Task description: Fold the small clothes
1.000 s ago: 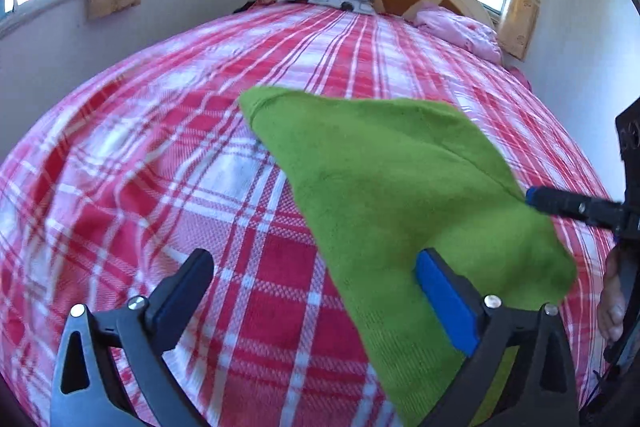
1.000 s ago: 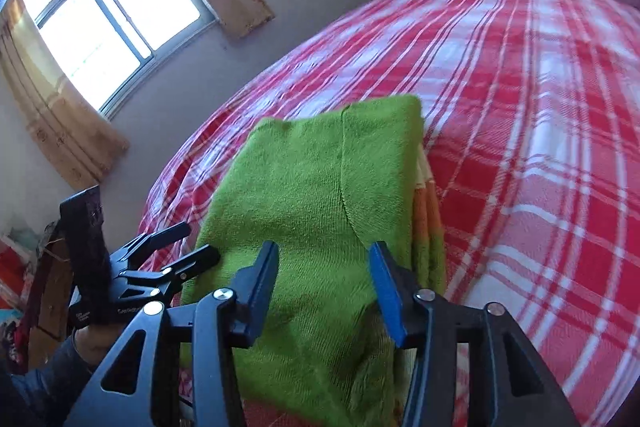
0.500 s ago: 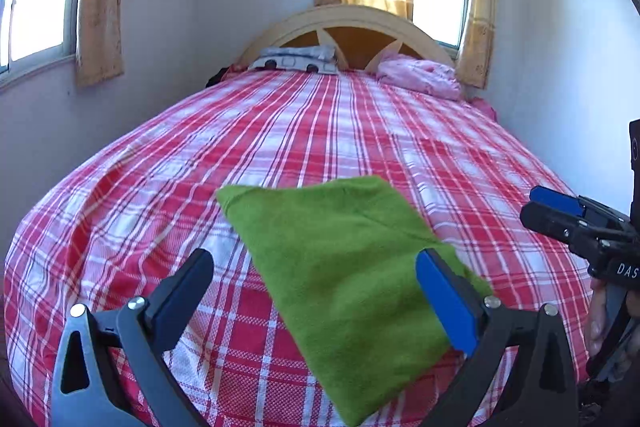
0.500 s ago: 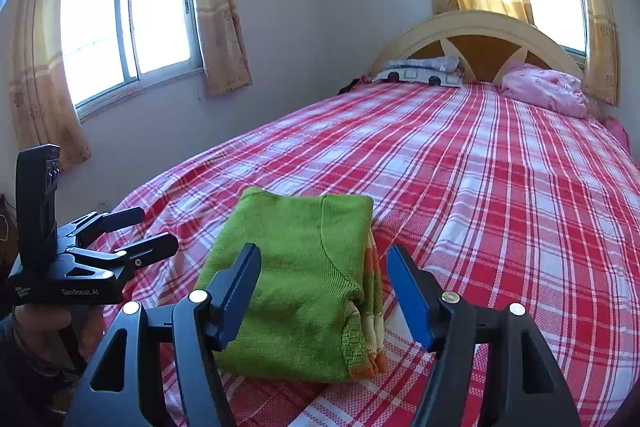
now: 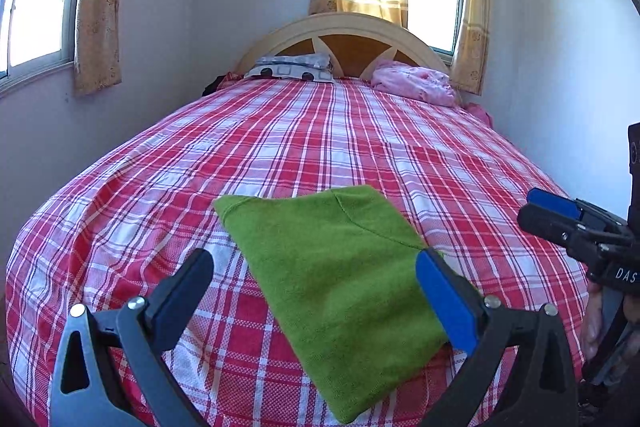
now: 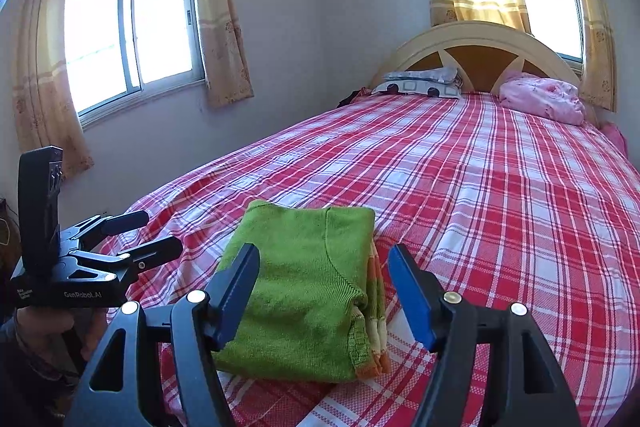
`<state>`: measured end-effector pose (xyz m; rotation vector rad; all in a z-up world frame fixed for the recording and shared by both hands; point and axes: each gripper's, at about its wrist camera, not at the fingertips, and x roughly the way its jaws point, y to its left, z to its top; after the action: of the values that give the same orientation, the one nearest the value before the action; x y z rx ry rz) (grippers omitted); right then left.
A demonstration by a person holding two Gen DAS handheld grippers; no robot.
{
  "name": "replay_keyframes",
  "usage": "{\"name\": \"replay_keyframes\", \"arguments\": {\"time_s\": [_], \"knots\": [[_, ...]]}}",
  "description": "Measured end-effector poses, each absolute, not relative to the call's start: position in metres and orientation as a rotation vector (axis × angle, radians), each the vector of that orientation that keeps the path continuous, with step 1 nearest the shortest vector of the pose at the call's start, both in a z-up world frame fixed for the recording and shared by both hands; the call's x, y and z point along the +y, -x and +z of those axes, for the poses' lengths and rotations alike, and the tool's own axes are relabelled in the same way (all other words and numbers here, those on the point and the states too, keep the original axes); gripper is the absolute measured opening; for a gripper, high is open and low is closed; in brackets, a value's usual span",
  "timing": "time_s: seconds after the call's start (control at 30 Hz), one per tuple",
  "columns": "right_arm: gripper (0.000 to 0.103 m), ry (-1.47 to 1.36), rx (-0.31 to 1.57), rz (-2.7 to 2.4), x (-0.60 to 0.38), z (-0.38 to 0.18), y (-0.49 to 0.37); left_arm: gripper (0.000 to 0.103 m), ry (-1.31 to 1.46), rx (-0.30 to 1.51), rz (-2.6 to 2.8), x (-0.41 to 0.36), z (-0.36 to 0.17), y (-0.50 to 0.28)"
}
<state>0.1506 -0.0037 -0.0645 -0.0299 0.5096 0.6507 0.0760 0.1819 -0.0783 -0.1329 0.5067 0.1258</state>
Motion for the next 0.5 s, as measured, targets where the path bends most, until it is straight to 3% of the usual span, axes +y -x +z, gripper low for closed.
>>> {"name": "replay_keyframes", "arguments": {"time_s": [0.5], "knots": [[0.068,0.025,0.506,0.657,-0.0042,-0.0648,-0.1483,0.103,0.132,0.508,0.126,0.1792,-0.0775,-0.0762]]}}
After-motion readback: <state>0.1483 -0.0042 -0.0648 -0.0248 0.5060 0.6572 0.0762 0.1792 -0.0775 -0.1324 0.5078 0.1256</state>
